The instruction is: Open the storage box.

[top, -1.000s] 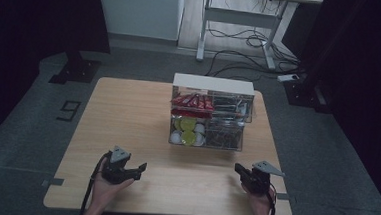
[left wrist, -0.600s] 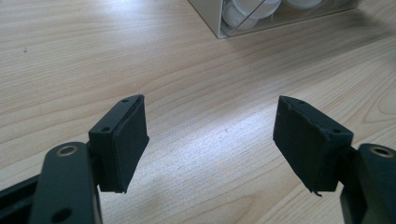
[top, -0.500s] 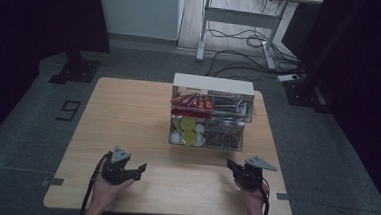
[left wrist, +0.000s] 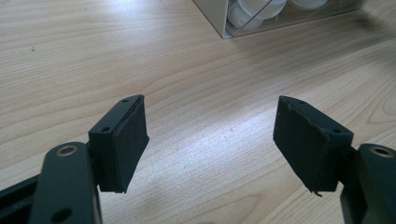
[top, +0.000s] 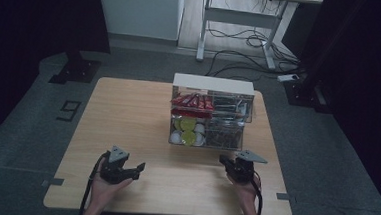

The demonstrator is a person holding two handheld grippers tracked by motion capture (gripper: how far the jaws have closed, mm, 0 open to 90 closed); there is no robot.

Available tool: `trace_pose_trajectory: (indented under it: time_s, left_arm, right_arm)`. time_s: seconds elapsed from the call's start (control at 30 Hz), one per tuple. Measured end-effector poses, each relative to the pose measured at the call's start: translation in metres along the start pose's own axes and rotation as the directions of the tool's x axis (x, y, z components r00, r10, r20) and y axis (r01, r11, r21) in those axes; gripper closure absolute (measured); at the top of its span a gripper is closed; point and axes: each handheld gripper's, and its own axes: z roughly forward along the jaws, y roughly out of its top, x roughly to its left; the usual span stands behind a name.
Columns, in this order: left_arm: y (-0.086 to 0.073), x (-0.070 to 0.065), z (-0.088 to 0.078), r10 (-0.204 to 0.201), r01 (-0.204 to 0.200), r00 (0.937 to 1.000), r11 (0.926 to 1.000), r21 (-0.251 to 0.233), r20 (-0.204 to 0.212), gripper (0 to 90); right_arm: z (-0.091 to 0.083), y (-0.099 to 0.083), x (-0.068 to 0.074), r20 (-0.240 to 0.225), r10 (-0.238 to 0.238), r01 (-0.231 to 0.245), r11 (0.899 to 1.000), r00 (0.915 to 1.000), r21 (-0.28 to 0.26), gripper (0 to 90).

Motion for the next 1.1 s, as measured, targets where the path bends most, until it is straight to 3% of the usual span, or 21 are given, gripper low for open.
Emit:
trace_pose_trajectory:
  time_s: [0.5,1.1]
  left_arm:
    - [-0.001,0.001,0.002,-0.003,0.003,1.0000,1.0000,0.009,-0.008,26.1]
    - [0.001,0.001,-0.004,-0.010,0.010,0.9999,0.9998,-0.015,0.001,26.1]
  right_arm:
    - [0.012,0.012,0.001,-0.004,-0.008,0.008,1.000,1.0000,-0.004,89.4]
    - [0.005,0.015,0.003,-0.006,-0.017,0.017,1.000,0.9998,-0.018,89.4]
